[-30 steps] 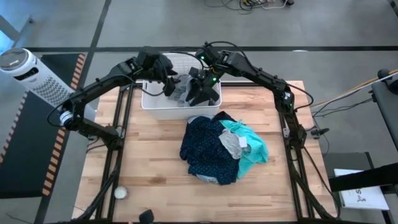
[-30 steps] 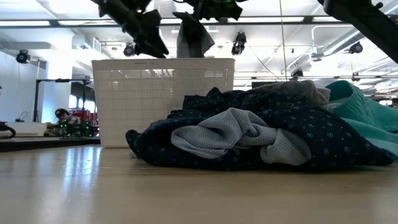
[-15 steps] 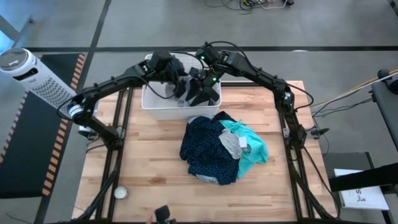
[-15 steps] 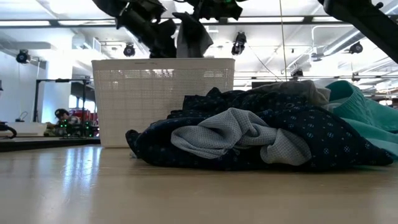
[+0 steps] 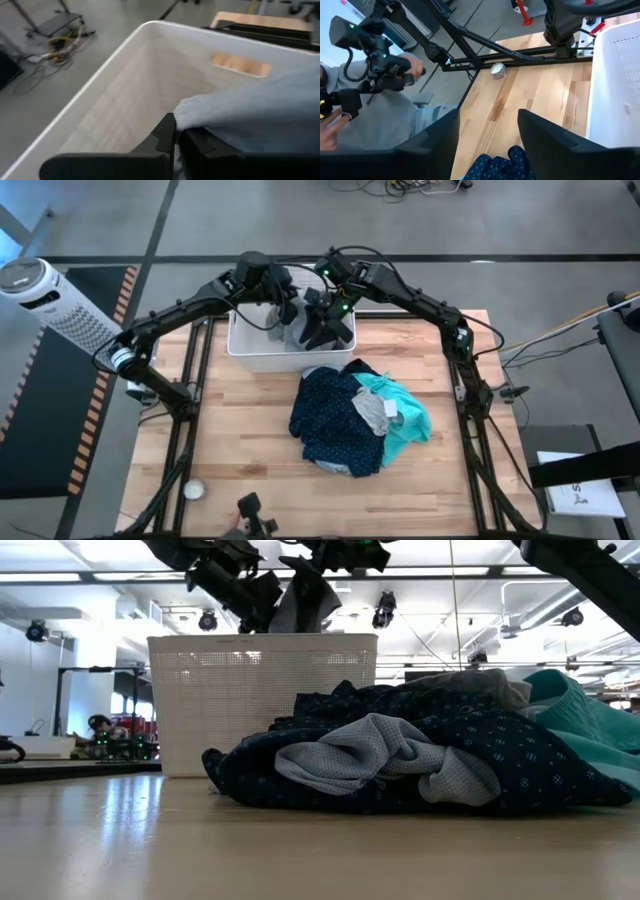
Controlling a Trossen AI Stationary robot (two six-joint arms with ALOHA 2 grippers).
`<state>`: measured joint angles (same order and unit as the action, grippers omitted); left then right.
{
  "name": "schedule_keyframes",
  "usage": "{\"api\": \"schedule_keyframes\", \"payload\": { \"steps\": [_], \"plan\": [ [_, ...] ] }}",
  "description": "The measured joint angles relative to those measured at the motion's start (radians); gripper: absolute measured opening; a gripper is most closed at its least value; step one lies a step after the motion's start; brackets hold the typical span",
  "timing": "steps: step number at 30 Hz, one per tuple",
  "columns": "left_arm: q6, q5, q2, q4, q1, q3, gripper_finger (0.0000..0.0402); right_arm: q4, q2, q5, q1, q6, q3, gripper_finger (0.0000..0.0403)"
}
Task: Sort clothes
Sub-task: Put the gray sweater into the white laundry bin
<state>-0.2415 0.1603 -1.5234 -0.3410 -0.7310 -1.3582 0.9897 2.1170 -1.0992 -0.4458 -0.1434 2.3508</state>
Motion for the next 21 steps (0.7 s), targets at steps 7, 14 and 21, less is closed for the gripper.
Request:
{"api": "schedule_keyframes", "payload": {
  "steps": [7, 14, 21],
  "plan": [
    [0.022, -0.007, 0.017, -0.014, -0.031, 0.000, 0.0001, 0.055, -0.001, 0.000, 0.001, -0.003, 0.000, 0.0176],
    [0.029, -0.020, 0.031, -0.019, -0.059, 0.000, 0.0000, 0.139, -0.001, 0.079, 0.001, -0.043, 0.000, 0.0201],
    [0.049, -0.022, 0.035, -0.074, -0.070, 0.000, 0.0036, 0.199, -0.009, 0.271, 0.000, -0.079, 0.000, 0.0225]
  ]
}}
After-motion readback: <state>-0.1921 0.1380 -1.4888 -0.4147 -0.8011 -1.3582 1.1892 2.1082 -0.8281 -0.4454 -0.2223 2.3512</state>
